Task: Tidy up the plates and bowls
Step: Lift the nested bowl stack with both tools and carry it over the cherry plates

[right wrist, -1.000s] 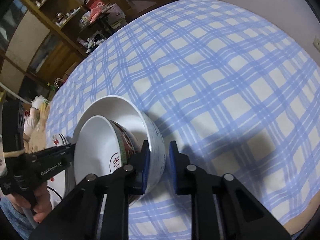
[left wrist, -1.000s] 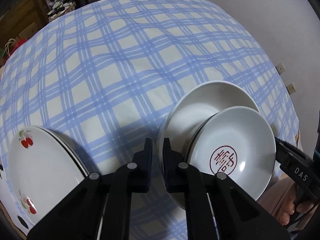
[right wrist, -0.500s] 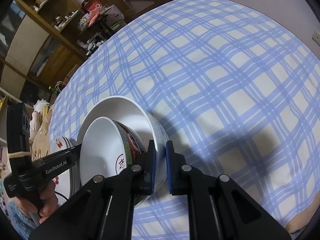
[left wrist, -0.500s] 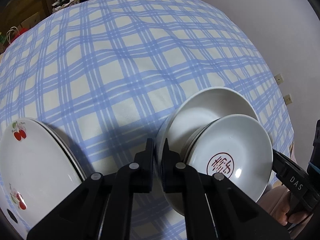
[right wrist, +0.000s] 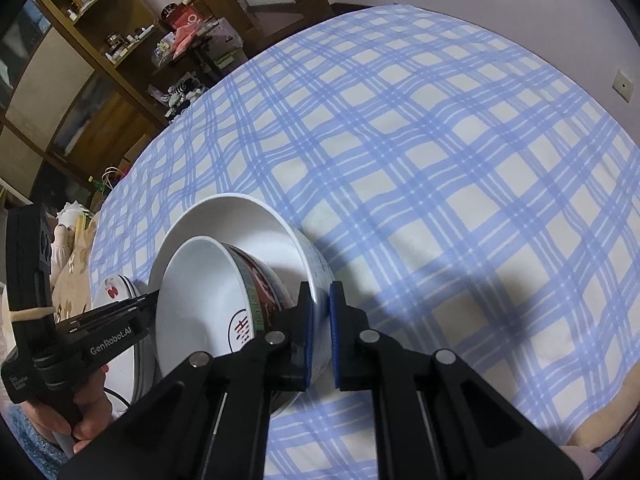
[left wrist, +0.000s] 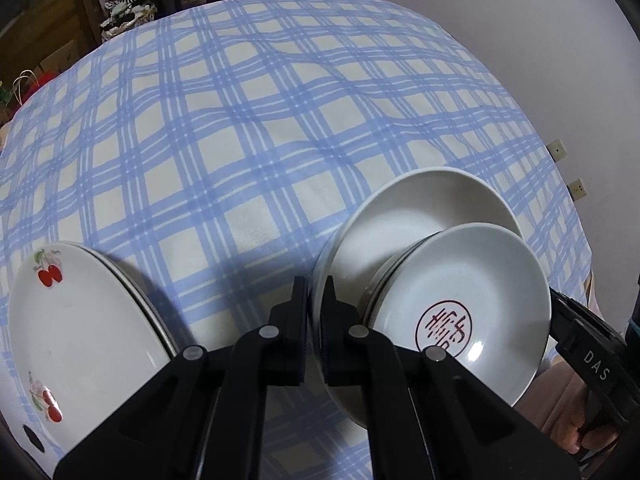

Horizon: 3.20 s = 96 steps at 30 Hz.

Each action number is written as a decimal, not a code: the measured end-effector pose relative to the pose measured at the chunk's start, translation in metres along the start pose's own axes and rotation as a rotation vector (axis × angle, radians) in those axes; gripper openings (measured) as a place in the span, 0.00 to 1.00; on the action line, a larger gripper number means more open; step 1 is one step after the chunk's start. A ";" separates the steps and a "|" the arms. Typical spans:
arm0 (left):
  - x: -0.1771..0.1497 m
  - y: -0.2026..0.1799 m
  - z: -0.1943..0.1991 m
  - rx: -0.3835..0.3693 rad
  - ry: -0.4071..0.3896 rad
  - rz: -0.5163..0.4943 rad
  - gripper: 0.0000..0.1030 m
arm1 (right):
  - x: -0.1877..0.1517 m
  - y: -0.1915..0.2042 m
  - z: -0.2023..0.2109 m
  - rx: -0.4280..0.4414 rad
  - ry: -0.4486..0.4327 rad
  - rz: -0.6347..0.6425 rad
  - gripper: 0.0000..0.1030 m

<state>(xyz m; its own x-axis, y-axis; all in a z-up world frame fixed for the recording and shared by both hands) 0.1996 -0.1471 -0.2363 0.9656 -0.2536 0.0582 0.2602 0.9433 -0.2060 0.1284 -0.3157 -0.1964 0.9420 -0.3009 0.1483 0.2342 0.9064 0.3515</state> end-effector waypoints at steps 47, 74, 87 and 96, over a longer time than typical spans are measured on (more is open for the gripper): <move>-0.010 0.003 0.017 0.078 0.018 -0.017 0.05 | 0.010 0.012 0.001 -0.001 0.167 0.067 0.10; -0.027 0.016 0.043 0.073 0.017 0.042 0.08 | 0.002 0.031 0.013 0.073 0.125 0.087 0.11; -0.040 0.047 0.089 0.102 -0.009 0.085 0.09 | -0.005 0.078 0.028 0.127 0.129 0.134 0.11; -0.070 0.107 0.121 0.138 -0.022 0.190 0.09 | -0.020 0.149 0.022 0.156 0.167 0.230 0.11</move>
<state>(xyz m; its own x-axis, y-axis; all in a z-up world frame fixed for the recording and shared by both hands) 0.1592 -0.0021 -0.1439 0.9965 -0.0658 0.0522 0.0699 0.9943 -0.0803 0.1396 -0.1807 -0.1266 0.9954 -0.0288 0.0912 -0.0171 0.8846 0.4660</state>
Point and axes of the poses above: each gripper's, at about its wrist camera, not at the fingertips, and z roughly against the way its jaws point, y to its left, x to its top, the point moved 10 cm from there along -z, roughly the way its jaws point, and after that the axes turned 15 degrees about y, right-handed, at the moved point
